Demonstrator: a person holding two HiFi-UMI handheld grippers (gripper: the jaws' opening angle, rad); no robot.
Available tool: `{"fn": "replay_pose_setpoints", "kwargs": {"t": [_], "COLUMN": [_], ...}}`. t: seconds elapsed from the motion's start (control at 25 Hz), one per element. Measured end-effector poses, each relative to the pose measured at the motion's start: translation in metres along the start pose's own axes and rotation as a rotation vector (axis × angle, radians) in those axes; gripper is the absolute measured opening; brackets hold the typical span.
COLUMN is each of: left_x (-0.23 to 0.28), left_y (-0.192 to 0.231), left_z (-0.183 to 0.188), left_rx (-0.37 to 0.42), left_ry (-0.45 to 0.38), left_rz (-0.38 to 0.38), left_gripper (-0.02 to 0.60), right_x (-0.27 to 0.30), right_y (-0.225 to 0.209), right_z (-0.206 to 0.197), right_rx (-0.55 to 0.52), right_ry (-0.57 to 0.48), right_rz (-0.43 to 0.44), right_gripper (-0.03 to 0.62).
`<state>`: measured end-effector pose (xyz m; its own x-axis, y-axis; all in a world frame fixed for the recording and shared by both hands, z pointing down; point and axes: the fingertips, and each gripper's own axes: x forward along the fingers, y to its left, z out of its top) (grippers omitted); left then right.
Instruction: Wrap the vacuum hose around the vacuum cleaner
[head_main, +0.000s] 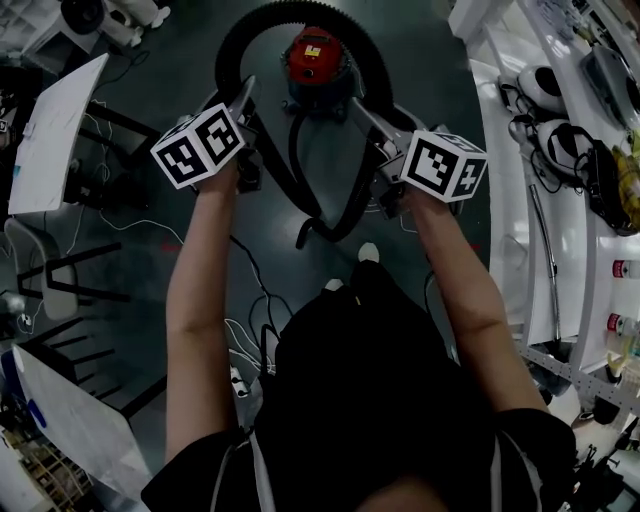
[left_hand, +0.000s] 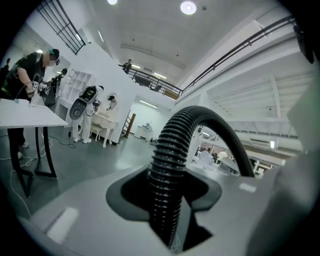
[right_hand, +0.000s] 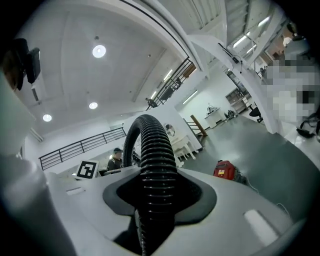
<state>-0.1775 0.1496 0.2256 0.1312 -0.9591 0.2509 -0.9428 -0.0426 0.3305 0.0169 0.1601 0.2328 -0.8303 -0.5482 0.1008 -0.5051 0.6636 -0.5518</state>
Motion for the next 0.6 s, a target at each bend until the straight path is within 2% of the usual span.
{"fn": "replay_pose_setpoints", "kwargs": {"t": [0.32,0.44,0.6], "left_x": [0.037,0.052,0.065], "left_y": [-0.027,-0.042,-0.065], "left_z": [0.010,0.011,0.013], "left_rx": [-0.025,-0.068,-0.064], "left_ry": [0.025,0.039,0.063], "left_rz": [-0.022,-0.060,-0.112], "left_gripper": [0.170,0.170,0.170], "right_x": [0.023,0.030,0.036], "right_y": [-0.028,-0.041,-0.064], "right_z": [0.010,0.011,0.011], "right_rx": [0.109,0.108,0.127], "right_ry": [-0.035,-0.028,-0.030], "right_rz": [0.053,0.051,0.059], "right_gripper": [0.149,0.142,0.126]}}
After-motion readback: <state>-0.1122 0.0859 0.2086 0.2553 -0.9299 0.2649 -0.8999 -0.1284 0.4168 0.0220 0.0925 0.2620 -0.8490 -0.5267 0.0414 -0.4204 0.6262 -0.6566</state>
